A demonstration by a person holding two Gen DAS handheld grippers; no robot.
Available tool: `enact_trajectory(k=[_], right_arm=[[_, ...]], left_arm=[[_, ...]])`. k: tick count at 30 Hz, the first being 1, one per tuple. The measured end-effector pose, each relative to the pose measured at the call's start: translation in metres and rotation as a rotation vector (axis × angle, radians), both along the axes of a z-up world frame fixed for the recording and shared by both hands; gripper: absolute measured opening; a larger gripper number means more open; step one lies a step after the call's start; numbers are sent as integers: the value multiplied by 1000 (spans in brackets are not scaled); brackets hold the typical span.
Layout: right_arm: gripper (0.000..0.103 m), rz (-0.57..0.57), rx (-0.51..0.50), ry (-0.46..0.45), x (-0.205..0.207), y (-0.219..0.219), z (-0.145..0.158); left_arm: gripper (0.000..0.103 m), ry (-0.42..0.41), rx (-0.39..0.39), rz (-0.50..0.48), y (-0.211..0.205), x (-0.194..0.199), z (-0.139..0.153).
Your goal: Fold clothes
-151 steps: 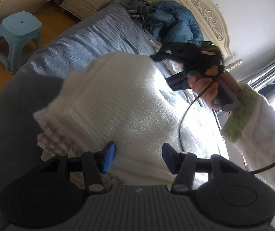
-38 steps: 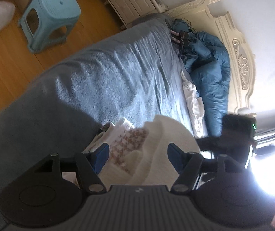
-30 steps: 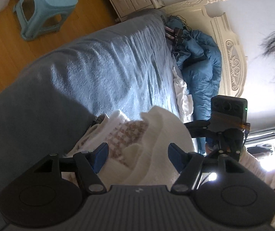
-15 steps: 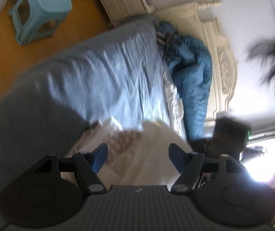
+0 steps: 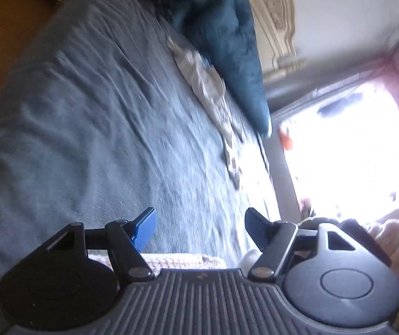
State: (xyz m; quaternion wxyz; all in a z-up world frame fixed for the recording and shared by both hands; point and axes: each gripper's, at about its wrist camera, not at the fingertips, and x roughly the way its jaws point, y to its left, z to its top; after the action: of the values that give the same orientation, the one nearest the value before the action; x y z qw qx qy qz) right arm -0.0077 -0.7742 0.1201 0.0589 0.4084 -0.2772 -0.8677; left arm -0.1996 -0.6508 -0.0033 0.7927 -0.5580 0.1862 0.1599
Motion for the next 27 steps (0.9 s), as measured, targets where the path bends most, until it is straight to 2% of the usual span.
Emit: enact_trajectory(k=[2,6,9,11,16,20,23,27], right_arm=[[60,-38,9,-8,2,0,-3],[61,-68,-10,-28,10,12,-11],[61,-44,-34,-56,1,23,-24],[61,-3,-11,-80,-8,24,-28],[68,85,52,-146,-25,20,-24],[70,21,-30,-170,-25,28,-29],[72,-62,-143,-182,-23,43,-35],[71,-156,-256,-206,-27,53,-44]], left_arm=[[70,1,-22,8,-1,3,-5],[69,-8,-73,108,-19,-19,-13],[69,2,-96,197,-42,-44,-14],[69,43,-90,256,-61,-63,-10],[70,121,-167,450,-135,-130,-12],[70,86,-311,614,-211,-175,-27],[71,3,-380,648,-263,-178,-37],[73,-36,-382,543,-291,-145,-51]])
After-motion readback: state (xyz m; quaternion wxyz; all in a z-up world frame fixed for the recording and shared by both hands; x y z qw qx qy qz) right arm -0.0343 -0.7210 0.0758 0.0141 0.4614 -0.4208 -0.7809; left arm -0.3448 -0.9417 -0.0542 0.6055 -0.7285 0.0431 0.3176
